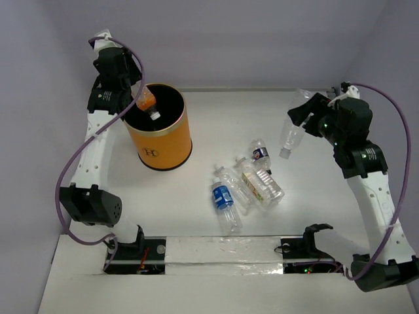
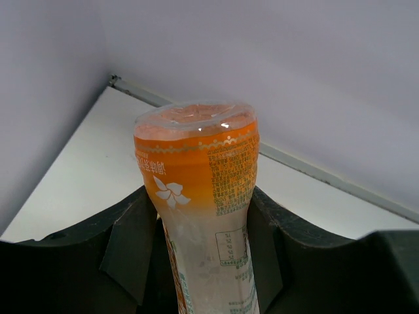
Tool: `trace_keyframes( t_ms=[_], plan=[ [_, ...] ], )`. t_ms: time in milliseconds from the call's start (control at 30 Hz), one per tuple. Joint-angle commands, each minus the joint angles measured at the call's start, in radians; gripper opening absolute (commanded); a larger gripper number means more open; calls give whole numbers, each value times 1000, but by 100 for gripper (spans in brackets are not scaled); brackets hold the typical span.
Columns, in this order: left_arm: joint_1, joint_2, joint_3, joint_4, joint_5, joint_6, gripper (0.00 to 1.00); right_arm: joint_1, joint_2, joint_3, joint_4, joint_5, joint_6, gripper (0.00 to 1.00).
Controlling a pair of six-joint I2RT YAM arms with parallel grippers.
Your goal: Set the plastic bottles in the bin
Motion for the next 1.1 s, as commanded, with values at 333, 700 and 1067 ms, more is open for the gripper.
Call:
trace_keyframes(
  t_ms=[333, 700, 1067],
  plan=[
    [7, -279, -436, 391, 84, -16, 75, 413, 418, 488, 290, 26, 122, 61],
    [-2, -487, -453, 273, 257, -166, 82, 578, 916, 993, 382, 85, 159, 62],
    [-167, -722, -614, 47, 223, -268, 35, 645, 1170, 1208, 380, 178, 109, 68]
  ],
)
